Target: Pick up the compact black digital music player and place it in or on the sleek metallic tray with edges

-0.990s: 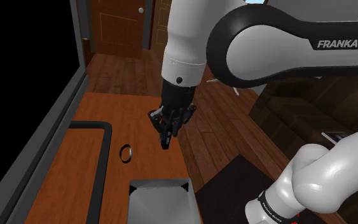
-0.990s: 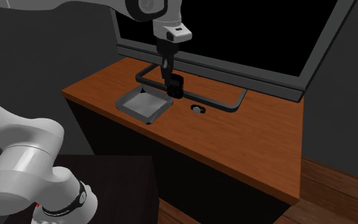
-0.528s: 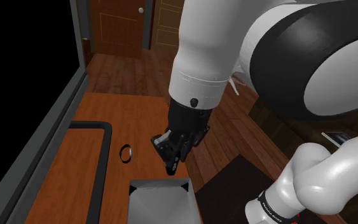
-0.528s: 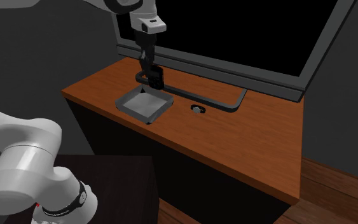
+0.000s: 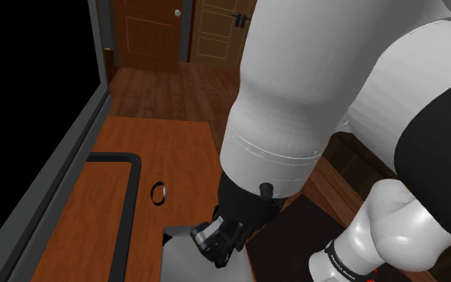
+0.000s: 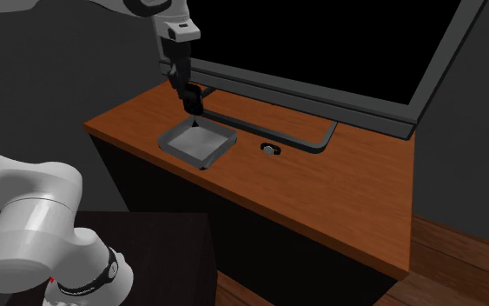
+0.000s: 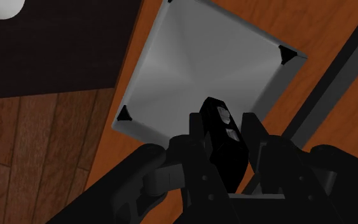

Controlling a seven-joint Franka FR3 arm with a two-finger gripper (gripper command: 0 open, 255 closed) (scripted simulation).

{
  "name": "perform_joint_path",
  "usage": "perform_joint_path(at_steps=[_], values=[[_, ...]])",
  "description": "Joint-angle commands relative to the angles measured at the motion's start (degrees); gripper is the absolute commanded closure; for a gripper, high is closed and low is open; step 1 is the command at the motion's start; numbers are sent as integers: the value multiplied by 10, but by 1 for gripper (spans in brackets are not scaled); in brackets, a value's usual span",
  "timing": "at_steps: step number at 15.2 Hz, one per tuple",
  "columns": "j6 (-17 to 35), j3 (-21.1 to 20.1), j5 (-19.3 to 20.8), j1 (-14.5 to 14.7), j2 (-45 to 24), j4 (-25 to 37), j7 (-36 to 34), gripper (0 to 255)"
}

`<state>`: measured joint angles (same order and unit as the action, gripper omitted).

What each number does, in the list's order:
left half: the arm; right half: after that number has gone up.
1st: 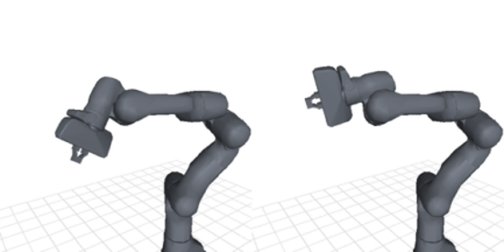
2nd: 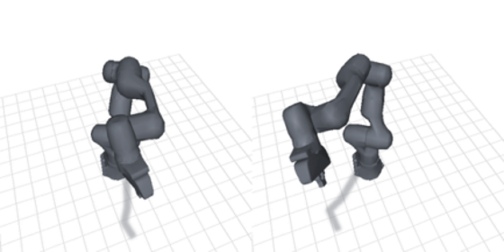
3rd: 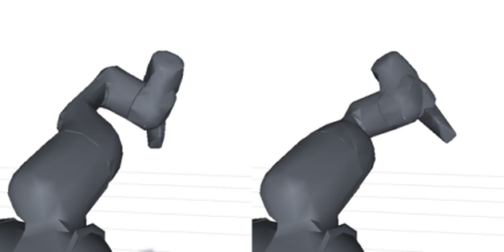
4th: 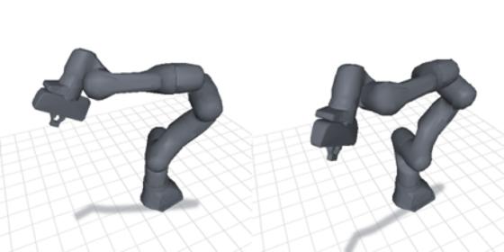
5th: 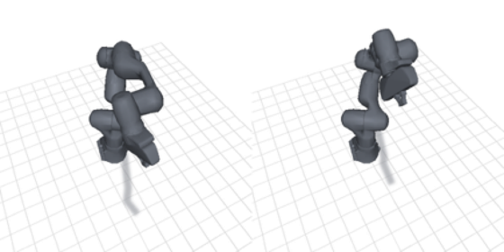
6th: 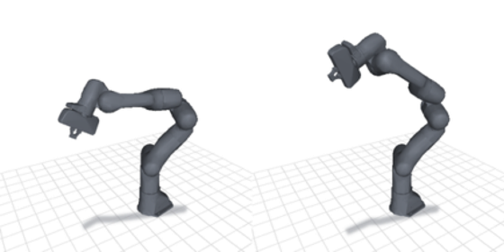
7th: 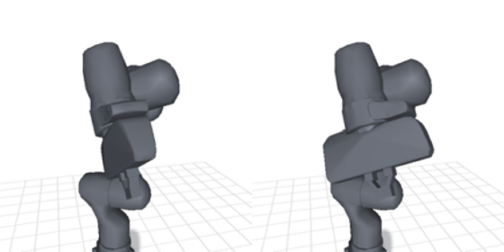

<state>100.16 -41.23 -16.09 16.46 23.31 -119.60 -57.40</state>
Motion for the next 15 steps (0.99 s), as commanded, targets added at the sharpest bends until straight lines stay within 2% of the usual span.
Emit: perform_joint_path(at_steps=[1,15], values=[[15,-3,-4,3,3,-17,-1,255],[124,-32,-10,3,-18,-107,-2,255]])
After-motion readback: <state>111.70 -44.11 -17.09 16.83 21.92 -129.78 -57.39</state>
